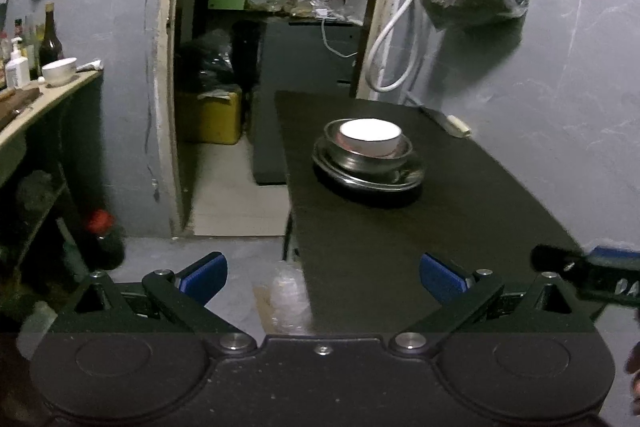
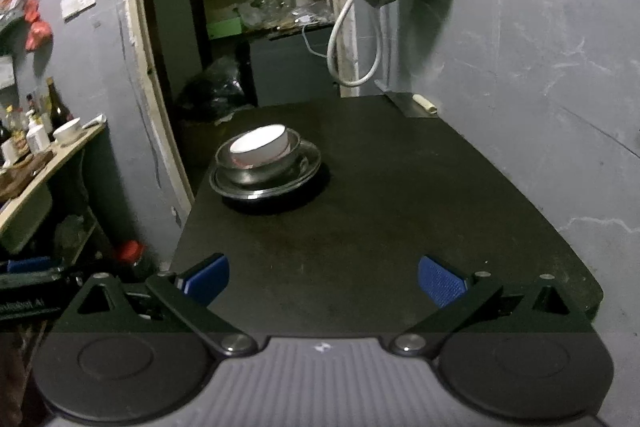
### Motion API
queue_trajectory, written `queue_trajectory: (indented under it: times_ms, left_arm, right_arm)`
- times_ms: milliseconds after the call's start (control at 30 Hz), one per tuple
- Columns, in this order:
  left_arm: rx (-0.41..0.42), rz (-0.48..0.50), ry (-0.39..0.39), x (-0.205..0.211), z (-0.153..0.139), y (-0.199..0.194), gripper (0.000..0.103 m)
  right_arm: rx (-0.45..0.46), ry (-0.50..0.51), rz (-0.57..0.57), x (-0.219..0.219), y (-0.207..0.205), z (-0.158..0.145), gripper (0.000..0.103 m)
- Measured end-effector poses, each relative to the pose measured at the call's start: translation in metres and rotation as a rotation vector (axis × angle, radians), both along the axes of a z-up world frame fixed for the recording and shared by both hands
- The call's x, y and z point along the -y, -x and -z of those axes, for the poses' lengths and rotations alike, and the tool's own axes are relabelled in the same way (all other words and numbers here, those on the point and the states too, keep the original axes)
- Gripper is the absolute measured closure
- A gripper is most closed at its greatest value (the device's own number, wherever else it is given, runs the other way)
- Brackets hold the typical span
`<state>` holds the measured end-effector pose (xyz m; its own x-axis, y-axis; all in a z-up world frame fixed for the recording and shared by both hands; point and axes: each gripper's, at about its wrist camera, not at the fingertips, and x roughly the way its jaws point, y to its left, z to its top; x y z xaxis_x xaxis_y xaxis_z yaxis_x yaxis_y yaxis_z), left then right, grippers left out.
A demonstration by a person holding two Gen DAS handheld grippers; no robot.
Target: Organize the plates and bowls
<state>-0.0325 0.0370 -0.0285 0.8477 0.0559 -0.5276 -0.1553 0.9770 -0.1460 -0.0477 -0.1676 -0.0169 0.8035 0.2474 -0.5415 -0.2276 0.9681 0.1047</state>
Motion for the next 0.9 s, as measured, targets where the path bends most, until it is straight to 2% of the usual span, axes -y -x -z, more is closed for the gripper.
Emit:
queue_trajectory:
  times_ms: [200, 600, 900]
  left_arm:
    - [-0.010, -0.009, -0.023, 0.005, 0.007, 0.003, 0.001]
    - [-0.043, -0.050, -0.035, 0.000, 0.013, -0.001, 0.001]
    - [-0.035, -0.045, -0.029, -0.003, 0.014, -0.001, 0.001]
  right_arm:
    - [0.040, -0.011, -0.024, 0.003, 0.006, -0.001, 0.000]
    - [0.027, -0.001, -0.032, 0.004, 0.003, 0.007, 0.000]
    - [0.014, 0.019, -0.023, 0.001, 0.000, 0.007, 0.000]
